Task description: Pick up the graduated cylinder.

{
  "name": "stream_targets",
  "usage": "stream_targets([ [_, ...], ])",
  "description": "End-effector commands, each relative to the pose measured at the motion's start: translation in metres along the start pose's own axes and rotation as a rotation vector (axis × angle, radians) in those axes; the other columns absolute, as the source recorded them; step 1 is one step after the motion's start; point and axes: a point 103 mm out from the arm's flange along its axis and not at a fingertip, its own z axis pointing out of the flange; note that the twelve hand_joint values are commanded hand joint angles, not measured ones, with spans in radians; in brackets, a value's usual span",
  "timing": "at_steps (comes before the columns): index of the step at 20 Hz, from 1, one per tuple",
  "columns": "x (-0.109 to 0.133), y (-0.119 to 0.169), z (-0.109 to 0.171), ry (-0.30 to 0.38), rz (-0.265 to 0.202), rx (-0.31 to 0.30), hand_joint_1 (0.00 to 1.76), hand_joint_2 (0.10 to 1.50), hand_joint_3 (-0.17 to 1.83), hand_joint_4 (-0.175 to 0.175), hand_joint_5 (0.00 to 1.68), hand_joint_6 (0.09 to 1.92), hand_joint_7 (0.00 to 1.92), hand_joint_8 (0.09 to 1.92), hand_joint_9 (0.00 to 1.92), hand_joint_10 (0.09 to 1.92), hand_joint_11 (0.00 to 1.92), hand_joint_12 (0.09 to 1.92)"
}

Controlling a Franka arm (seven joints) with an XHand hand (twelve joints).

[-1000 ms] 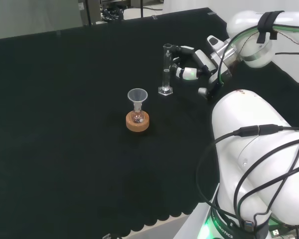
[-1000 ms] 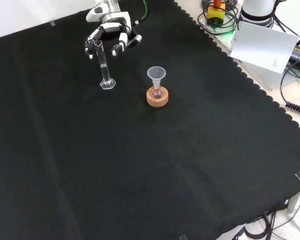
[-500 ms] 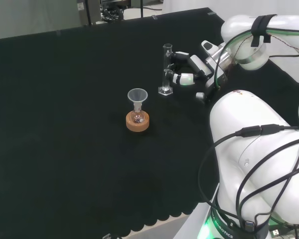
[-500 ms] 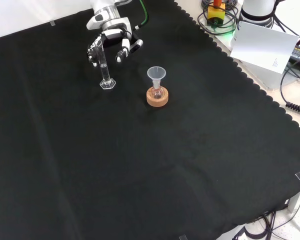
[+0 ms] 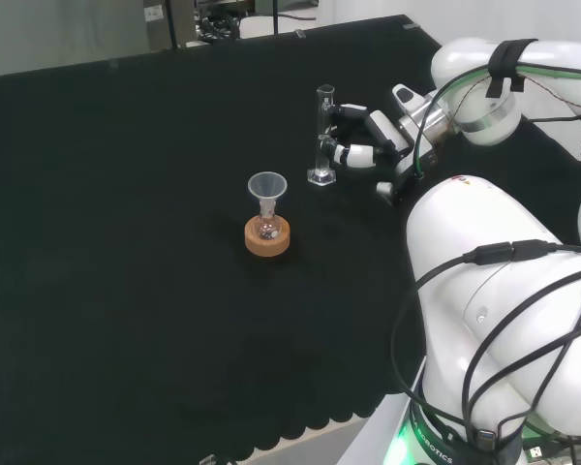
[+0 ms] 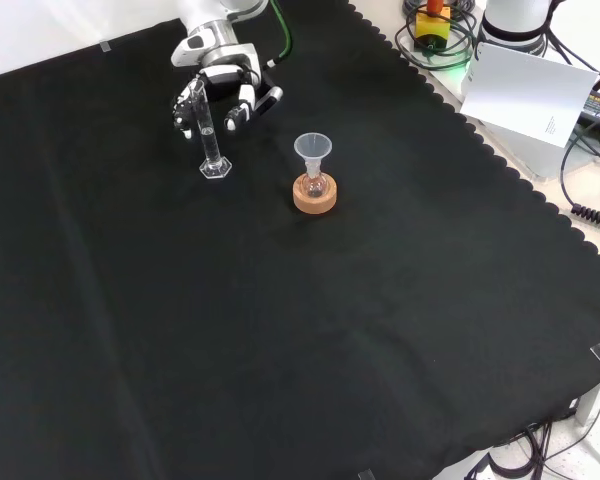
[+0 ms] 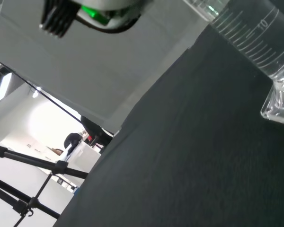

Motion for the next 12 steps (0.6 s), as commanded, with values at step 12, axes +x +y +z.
stream_targets([
  [12, 0.002, 0.0085, 0.0108, 0.067, -0.027, -0.001, 0.97, 0.64, 0.59, -0.007, 0.62, 0.15, 0.51, 0.59, 0.74, 0.44, 0.5, 1.22],
])
